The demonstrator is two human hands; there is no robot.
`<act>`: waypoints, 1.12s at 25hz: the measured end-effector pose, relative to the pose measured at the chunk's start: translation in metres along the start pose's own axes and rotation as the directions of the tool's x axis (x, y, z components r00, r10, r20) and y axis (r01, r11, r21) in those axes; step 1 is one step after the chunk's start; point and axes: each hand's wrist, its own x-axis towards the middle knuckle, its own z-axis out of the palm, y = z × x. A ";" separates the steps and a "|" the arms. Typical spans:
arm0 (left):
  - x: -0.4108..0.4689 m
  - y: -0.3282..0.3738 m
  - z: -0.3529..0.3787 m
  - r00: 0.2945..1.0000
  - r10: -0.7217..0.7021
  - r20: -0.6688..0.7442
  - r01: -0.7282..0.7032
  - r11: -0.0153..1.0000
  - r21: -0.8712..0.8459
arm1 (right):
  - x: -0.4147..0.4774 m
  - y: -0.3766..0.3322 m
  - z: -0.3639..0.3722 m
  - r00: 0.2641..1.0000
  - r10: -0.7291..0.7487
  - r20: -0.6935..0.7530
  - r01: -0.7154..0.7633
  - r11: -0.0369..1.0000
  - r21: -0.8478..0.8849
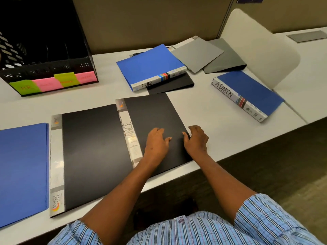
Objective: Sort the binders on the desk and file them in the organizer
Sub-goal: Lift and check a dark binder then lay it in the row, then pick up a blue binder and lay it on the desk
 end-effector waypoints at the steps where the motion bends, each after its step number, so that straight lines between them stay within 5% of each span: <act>1: 0.001 0.008 0.008 1.000 0.005 0.011 -0.005 1.000 0.013 | 0.004 0.008 -0.005 1.000 0.015 0.008 -0.015 1.000 0.001; 12: 0.028 0.144 0.121 0.994 -0.030 0.108 0.020 0.996 0.088 | 0.077 0.139 -0.083 0.998 -0.046 0.048 0.039 0.991 0.130; 23: 0.066 0.243 0.193 0.966 -0.179 0.185 0.200 0.974 -0.102 | 0.135 0.211 -0.148 0.990 -0.035 -0.134 0.076 0.945 0.319; 28: 0.111 0.271 0.229 0.918 -0.292 0.268 0.373 0.866 -0.333 | 0.173 0.233 -0.170 0.972 -0.055 -0.229 0.121 0.951 0.284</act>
